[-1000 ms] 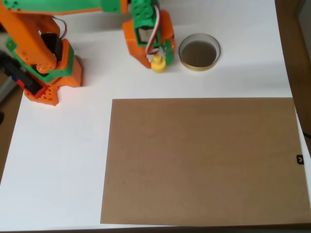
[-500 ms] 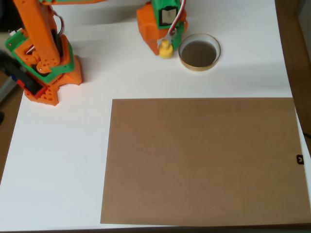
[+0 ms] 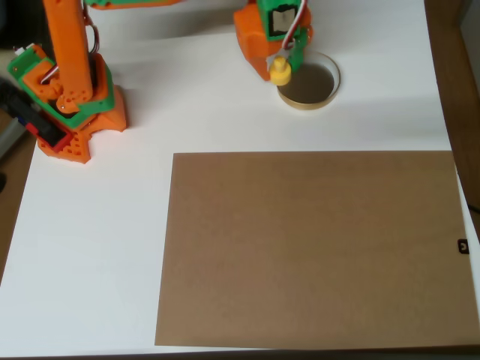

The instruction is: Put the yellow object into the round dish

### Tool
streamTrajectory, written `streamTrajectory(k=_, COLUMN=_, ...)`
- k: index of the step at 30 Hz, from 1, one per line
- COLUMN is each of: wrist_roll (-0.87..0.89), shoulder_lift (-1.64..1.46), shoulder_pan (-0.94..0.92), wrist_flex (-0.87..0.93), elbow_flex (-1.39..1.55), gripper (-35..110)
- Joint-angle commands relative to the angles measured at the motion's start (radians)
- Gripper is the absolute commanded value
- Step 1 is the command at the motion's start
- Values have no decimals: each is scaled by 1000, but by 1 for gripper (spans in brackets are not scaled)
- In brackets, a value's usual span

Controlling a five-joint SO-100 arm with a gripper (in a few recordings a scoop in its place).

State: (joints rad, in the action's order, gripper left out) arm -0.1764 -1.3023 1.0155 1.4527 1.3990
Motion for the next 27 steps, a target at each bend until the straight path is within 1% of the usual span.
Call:
streamTrajectory(k=1, wrist_roll=3, shoulder_lift=3, shoulder_pan=12, wrist_flex=5, elbow_flex=-115, gripper=0)
streamTrajectory(k=10, wrist_roll=18, shoulder_lift=141, shoulder_pan=38, wrist_flex=31, elbow_flex=-261, gripper=0)
streamTrajectory(k=17, wrist_roll=18, shoulder_lift=238, shoulder_pan=41, wrist_flex=84, elbow_flex=-403, gripper=0)
streamTrajectory(k=25, wrist_roll=31, shoulder_lift=267, shoulder_pan=41, wrist_flex=92, elbow_flex=-442, gripper=0)
streamTrajectory(k=27, wrist_roll=31, shoulder_lift=267, shoulder_pan=41, wrist_flex=95, elbow_flex=-448, gripper=2)
